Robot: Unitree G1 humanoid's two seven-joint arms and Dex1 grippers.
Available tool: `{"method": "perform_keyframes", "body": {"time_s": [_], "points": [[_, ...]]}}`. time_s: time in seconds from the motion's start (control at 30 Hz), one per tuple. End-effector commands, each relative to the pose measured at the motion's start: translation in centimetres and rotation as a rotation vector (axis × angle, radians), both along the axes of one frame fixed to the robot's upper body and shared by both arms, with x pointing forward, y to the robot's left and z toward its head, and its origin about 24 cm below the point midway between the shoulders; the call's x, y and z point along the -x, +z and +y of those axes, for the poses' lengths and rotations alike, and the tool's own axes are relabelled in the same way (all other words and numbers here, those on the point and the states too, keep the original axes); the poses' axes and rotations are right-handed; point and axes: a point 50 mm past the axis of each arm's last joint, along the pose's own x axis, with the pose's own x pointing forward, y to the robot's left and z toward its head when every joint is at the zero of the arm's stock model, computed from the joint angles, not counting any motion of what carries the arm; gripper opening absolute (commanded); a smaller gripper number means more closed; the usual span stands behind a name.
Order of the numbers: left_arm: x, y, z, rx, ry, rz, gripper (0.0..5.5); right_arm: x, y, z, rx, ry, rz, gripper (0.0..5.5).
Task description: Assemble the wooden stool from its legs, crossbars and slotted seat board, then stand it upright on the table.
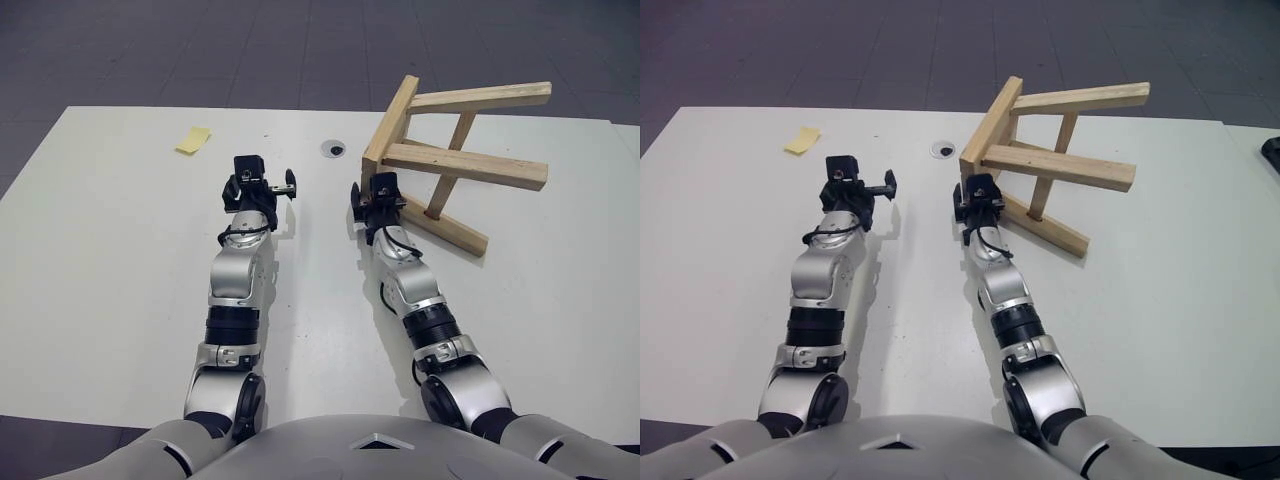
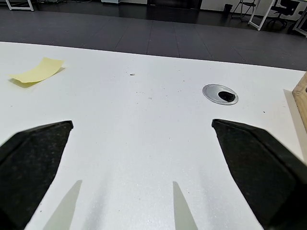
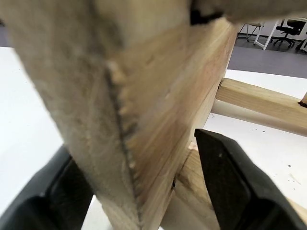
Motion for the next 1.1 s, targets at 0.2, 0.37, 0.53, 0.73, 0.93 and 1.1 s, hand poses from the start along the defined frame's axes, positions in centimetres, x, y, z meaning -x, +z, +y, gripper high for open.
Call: {"method": "perform_keyframes", "body": {"time_s": [0.2,0.37,0.53,0.73,0.93,1.1], "points": [[-0.1,0.2,0.1,-0.008,0.014,0.003,5.4,0.5,0.3,0.0,-0.061,0.049,0.002,2.11],[-0.1,0.0,0.3,-0.014,0.016,0.011,5.4,1.3,1.0,-0.6,-0.24,0.102,0.038,1.59],[-0.1,0.0,0.4,-0.022,0.017,0.018,5.4,2.5,3.5,-1.2,-0.495,0.175,0.054,1.51],[0.0,0.1,0.8,-0.022,0.038,0.024,5.4,4.4,9.7,-0.6,-0.967,0.301,0.057,1.51],[0.0,0.9,0.9,-0.015,0.053,0.006,5.4,5.2,15.8,-2.9,-1.516,0.237,0.044,1.51],[-0.2,1.0,0.8,-0.009,0.061,0.003,5.4,4.1,16.6,-6.0,-1.768,-0.002,0.048,1.51]]}}
